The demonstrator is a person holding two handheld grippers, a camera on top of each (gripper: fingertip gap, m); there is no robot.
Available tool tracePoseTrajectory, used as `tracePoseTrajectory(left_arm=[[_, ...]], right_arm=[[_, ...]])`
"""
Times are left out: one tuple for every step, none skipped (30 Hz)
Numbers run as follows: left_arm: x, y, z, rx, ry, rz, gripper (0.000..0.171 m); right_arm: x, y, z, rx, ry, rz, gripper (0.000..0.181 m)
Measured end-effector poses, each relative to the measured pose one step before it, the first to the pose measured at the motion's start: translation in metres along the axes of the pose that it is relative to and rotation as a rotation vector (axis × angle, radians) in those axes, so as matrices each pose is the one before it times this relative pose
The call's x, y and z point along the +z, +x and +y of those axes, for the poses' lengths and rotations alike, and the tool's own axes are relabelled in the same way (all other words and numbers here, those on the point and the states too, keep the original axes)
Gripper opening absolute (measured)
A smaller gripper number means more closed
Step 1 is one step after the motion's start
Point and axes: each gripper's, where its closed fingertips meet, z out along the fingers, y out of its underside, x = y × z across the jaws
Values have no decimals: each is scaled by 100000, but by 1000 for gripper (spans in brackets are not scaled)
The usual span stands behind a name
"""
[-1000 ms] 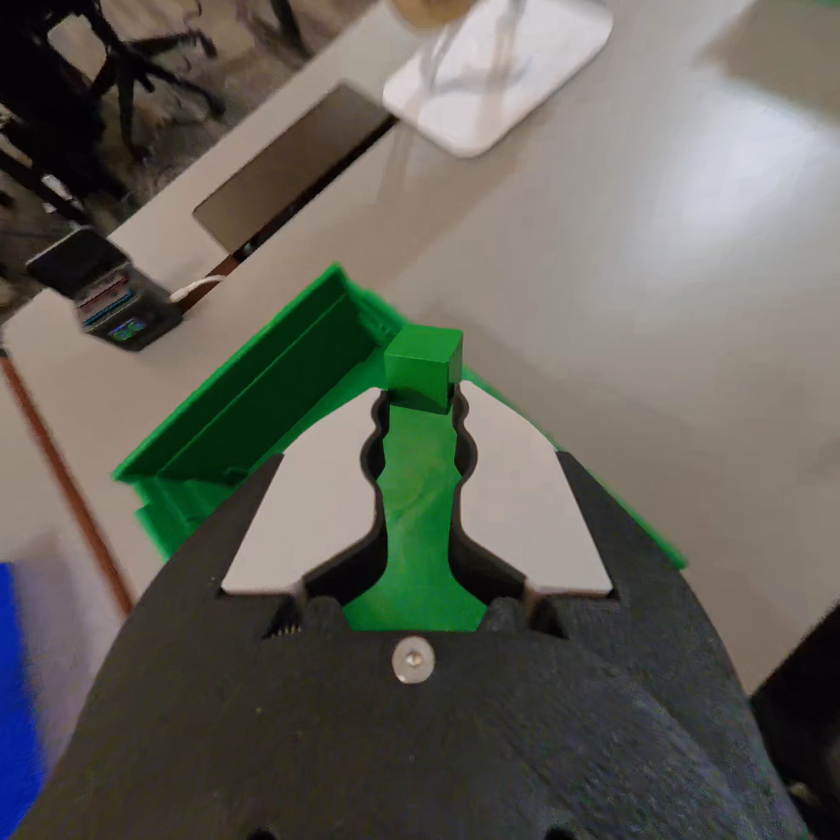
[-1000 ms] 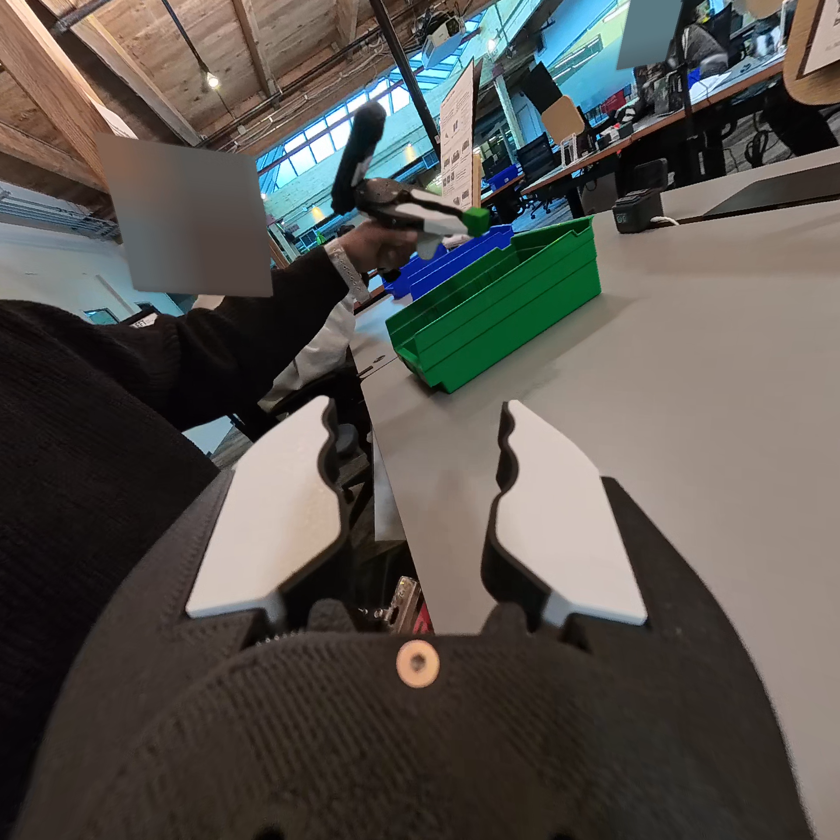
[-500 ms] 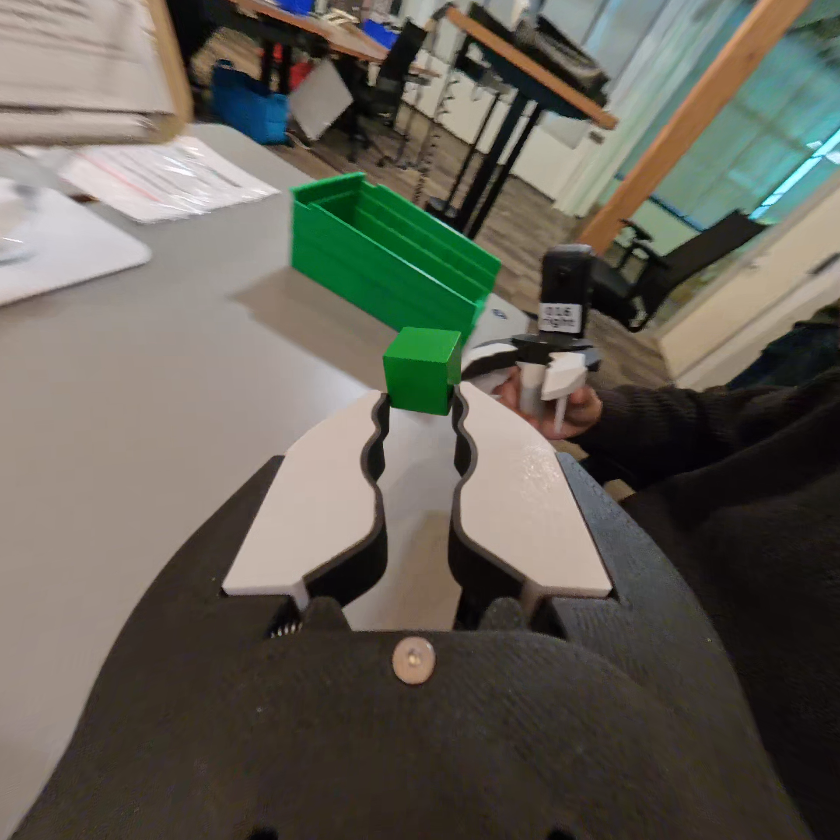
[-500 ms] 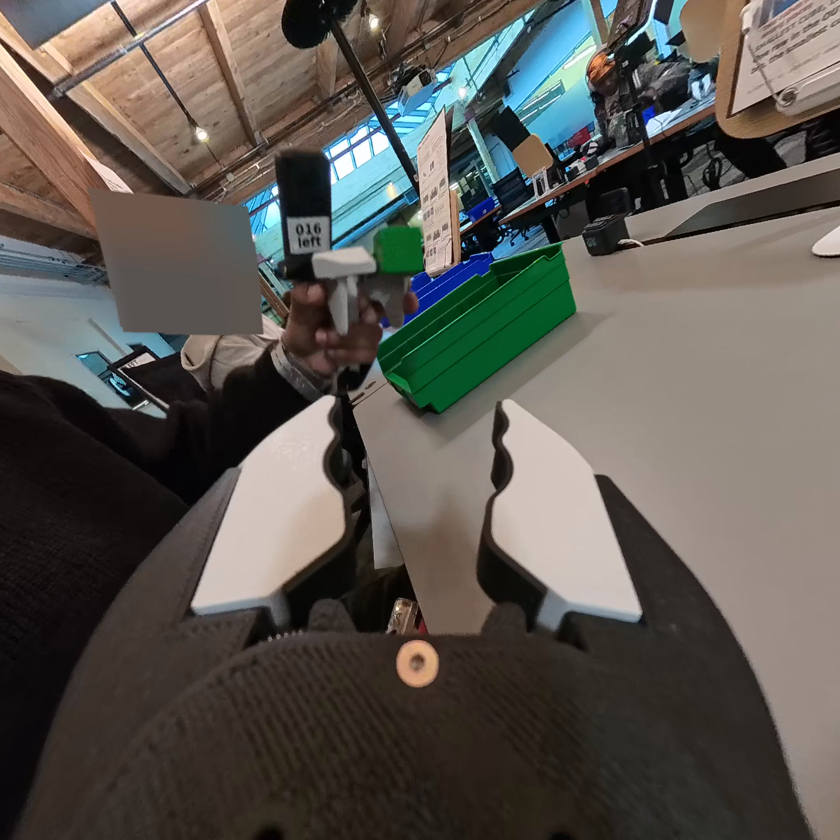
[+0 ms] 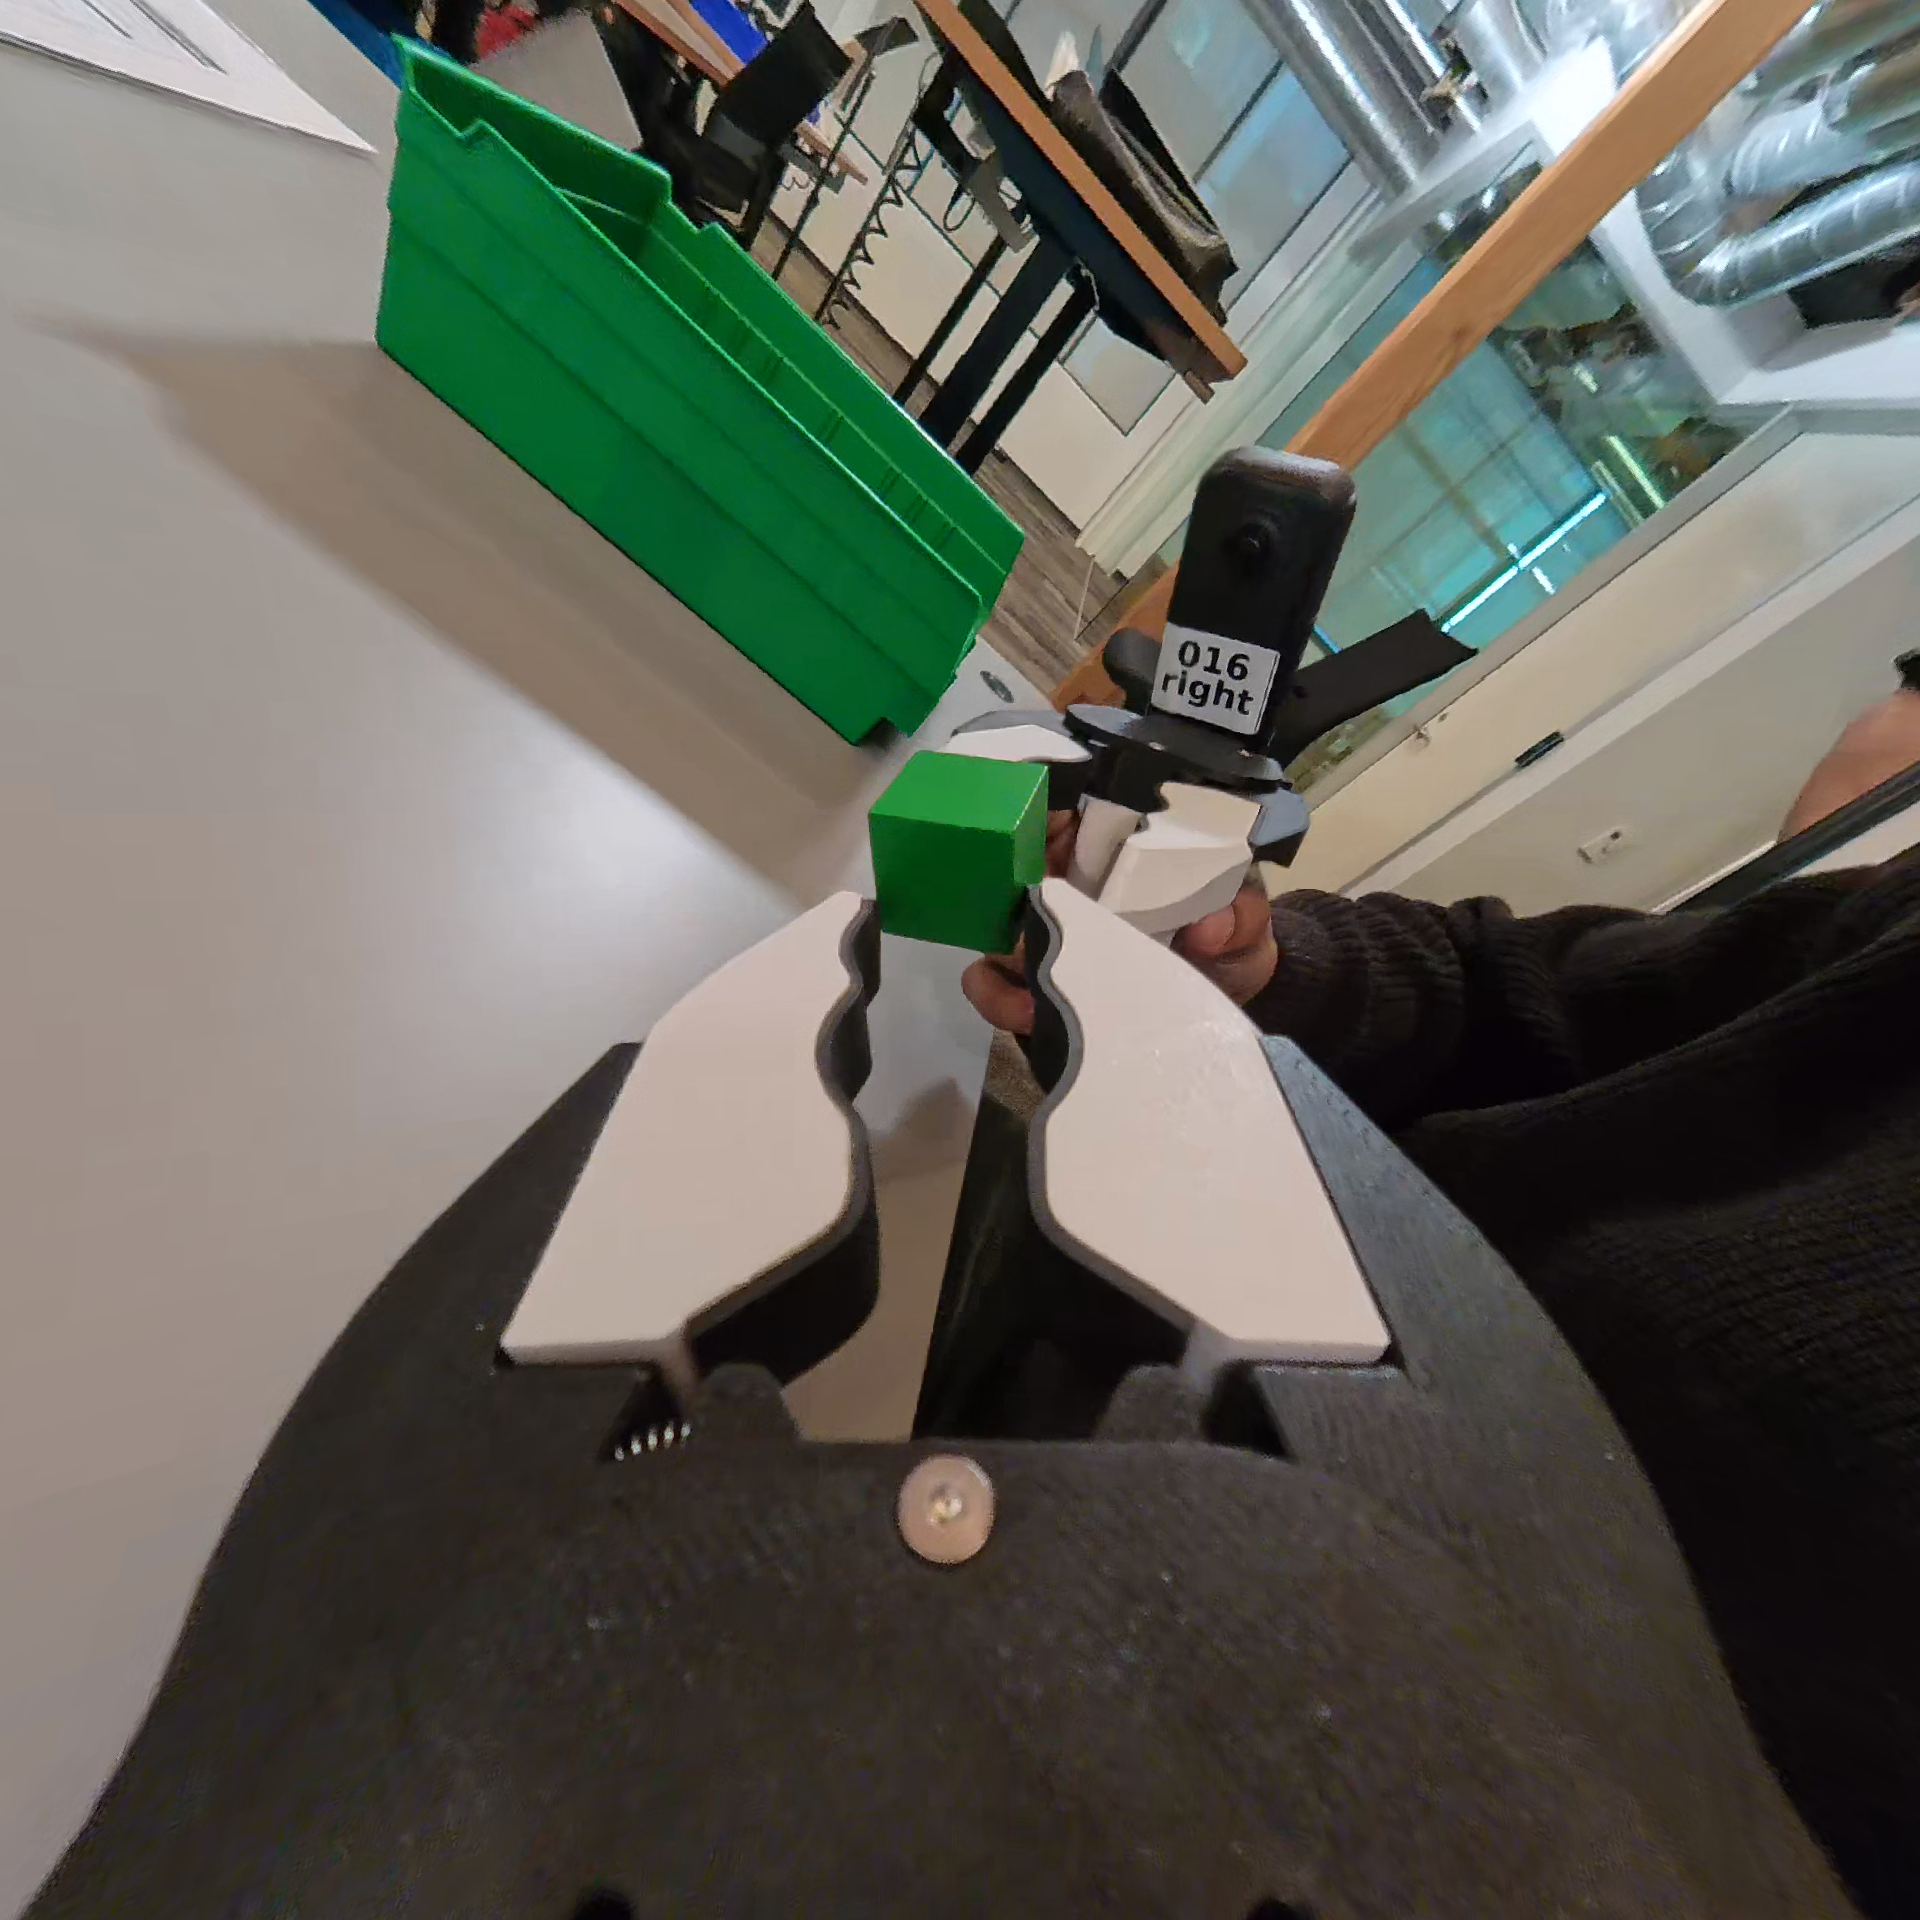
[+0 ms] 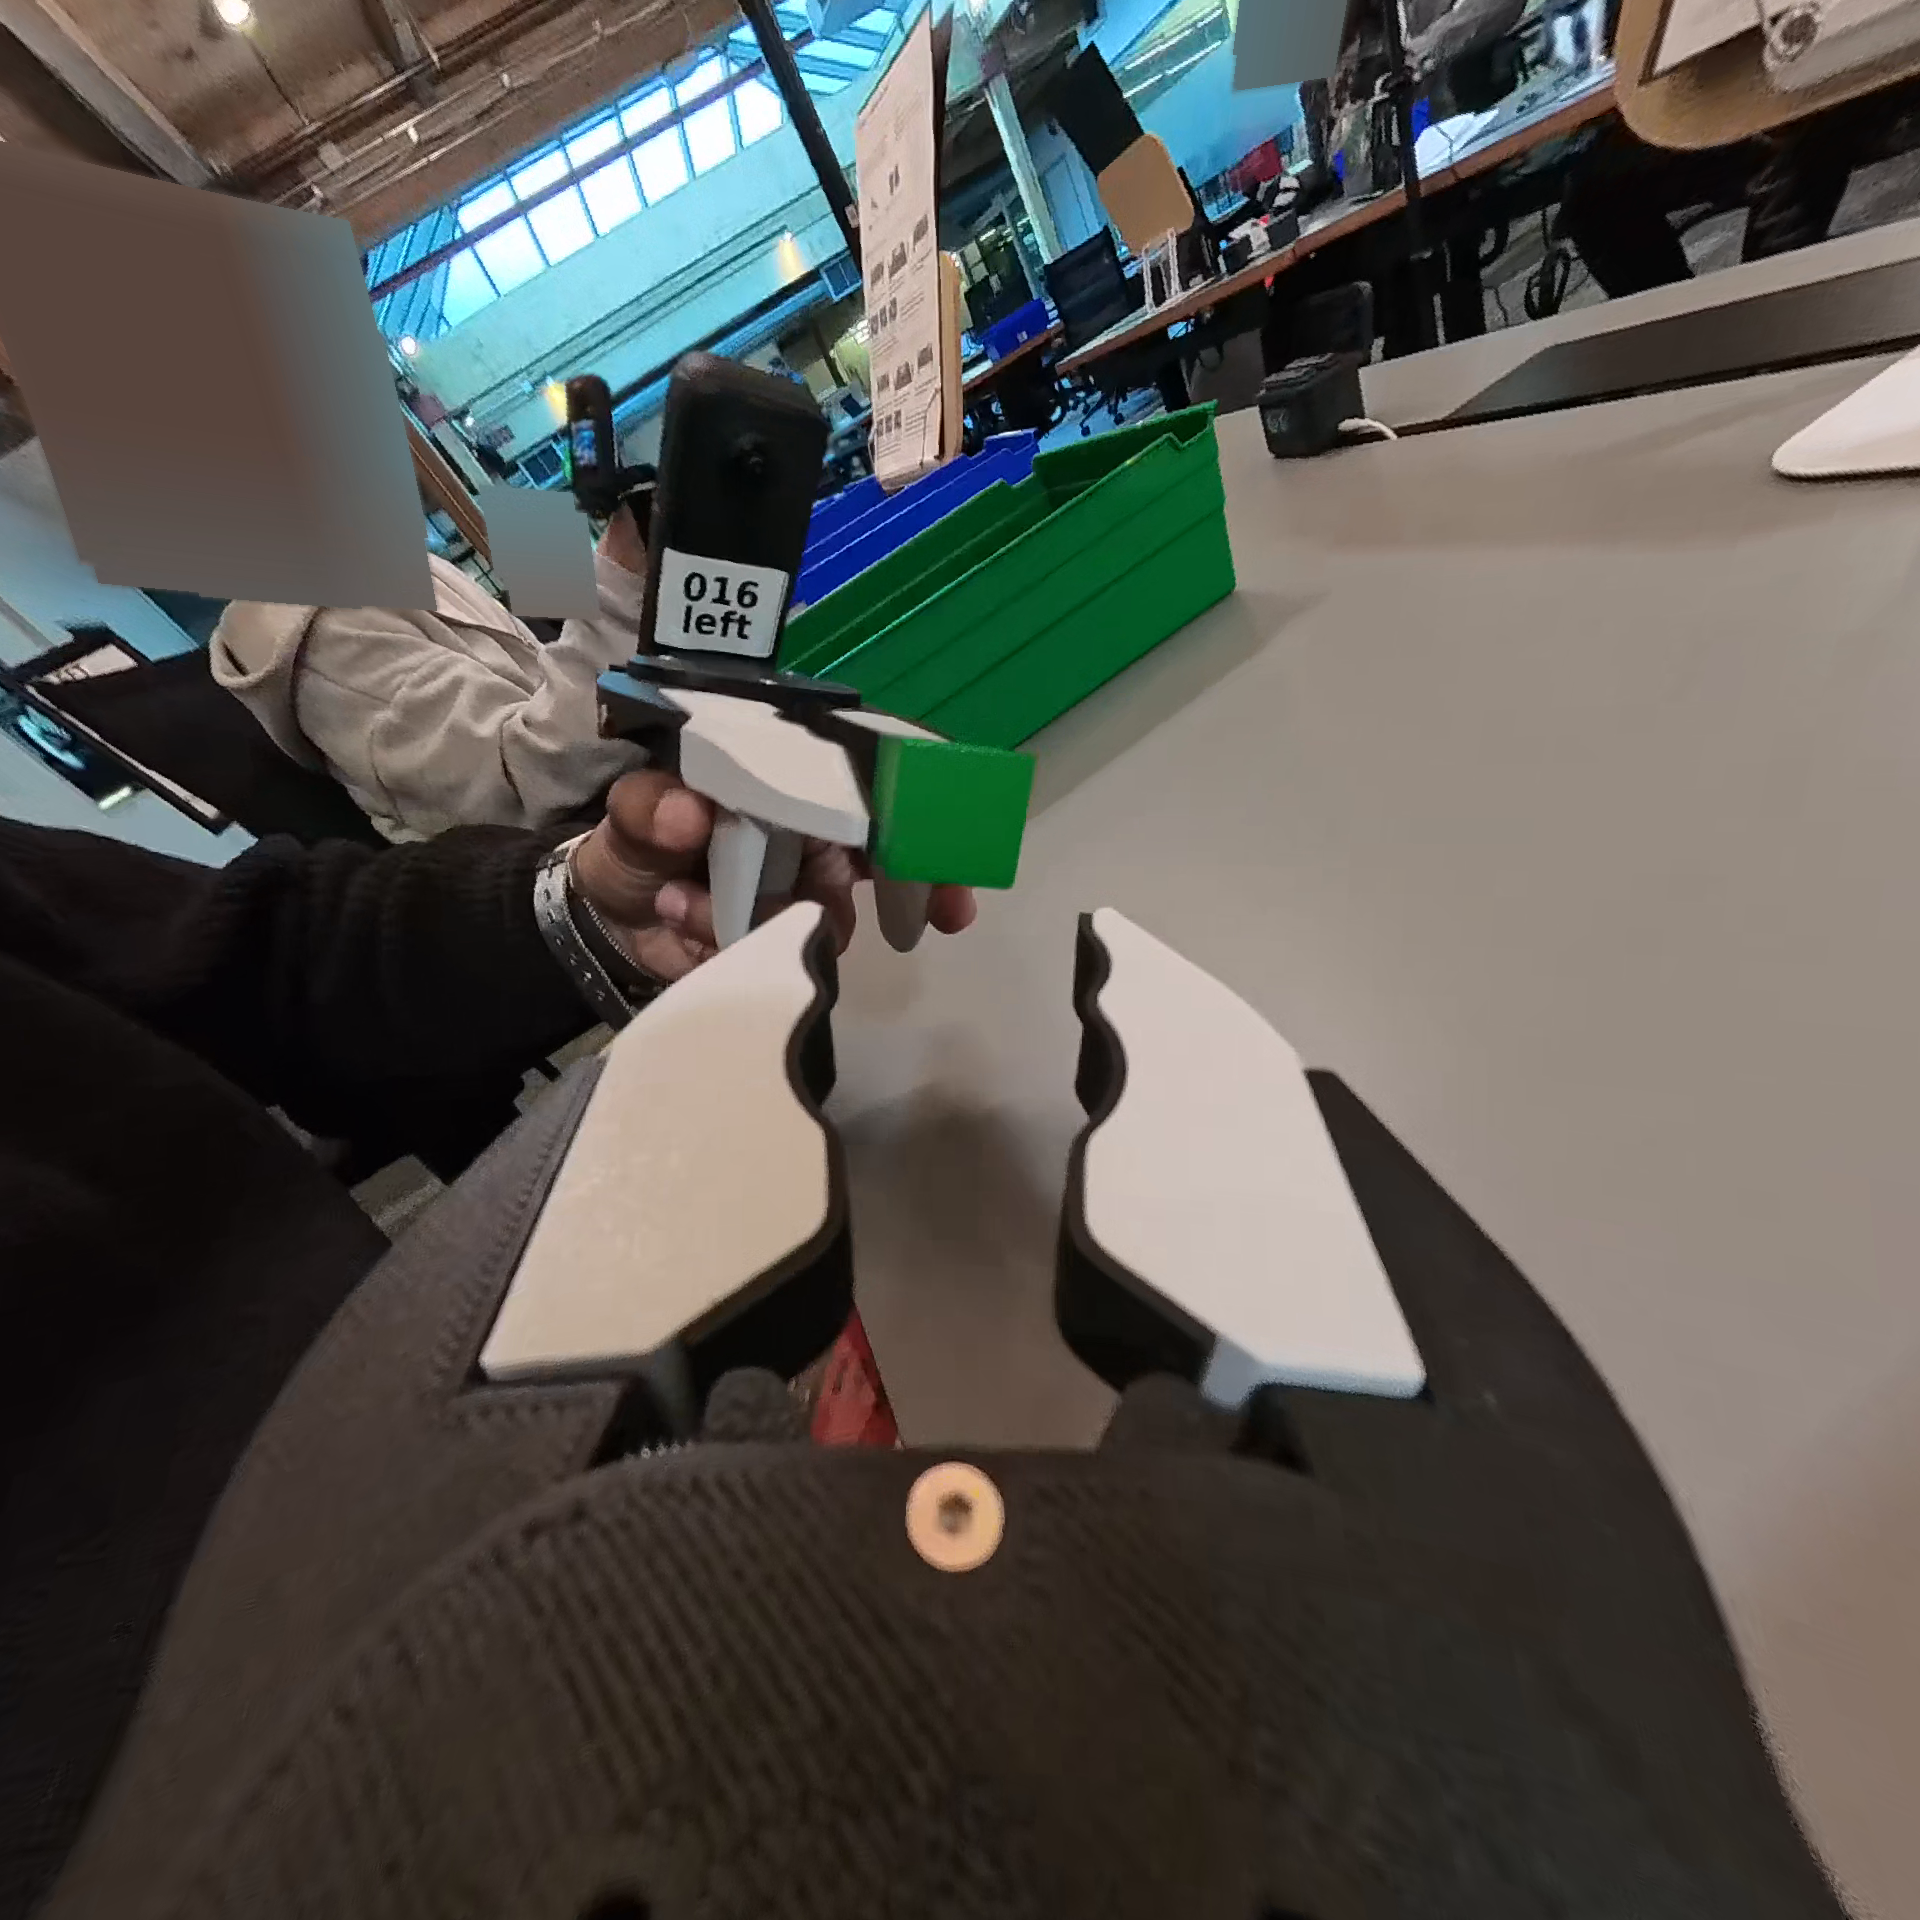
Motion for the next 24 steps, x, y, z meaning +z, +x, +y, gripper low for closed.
tracePoseTrajectory(left_arm=[[50,-4,234,1354,-1082,15,27],[32,-48,269,1118,-1284,-319,27],[28,-150,261,1053,-1159,-855,27],[24,-144,239,1064,-972,-700,27],[41,-130,229,765,-743,-581,27],[74,-78,187,271,-537,-88,27],[101,6,194,-195,-723,500,27],[100,17,150,-454,-482,609,27],[90,-7,110,-454,-150,213,27],[93,18,161,-350,-600,465,27],[78,12,193,-260,-787,387,27],[61,-13,115,-174,-332,38,27],[39,53,84,-193,-199,480,27],[38,88,54,-255,-144,581,27],[12,-3,5,-31,53,-44,27],[2,1,0,206,-29,23,27],[-5,-15,21,38,-213,67,27],[-1,6,36,5,-211,305,27],[-6,2,60,-79,-233,293,27],[-4,6,66,69,-110,331,27],[4,70,42,343,225,825,27],[-14,99,-30,101,752,1059,27],[0,77,4,-504,434,1048,28],[45,177,38,-828,97,1701,33]], right_arm=[[32,120,-50,1994,1128,-242,44],[-52,99,-154,2493,1426,-864,43],[-89,89,-187,2679,1311,-1163,42],[-104,89,-118,2380,786,-1271,41],[-89,117,-13,1957,79,-853,40],[-42,169,88,1510,-383,-160,38],[9,116,181,1127,-676,-272,38],[90,20,262,1111,-1077,-545,38],[159,-62,289,958,-1147,-791,38],[174,-85,269,579,-1078,-766,38],[160,-64,211,-77,-850,-367,37],[123,-41,165,-561,-682,-189,34],[85,-19,139,-530,-590,-140,32],[59,26,107,-184,-503,-78,30],[-2,-27,40,40,-36,-601,27],[-18,-17,-21,376,317,-374,26],[3,12,33,433,-139,-152,26],[1,-2,38,178,-345,-238,26],[1,-9,55,-41,-540,-105,26],[-4,-6,69,-156,-674,-49,26],[-26,-64,20,-365,-358,-324,26],[-31,-76,-21,-398,-160,-470,26],[-32,-40,-13,-59,-286,-218,26],[-23,27,13,154,-391,35,26]])
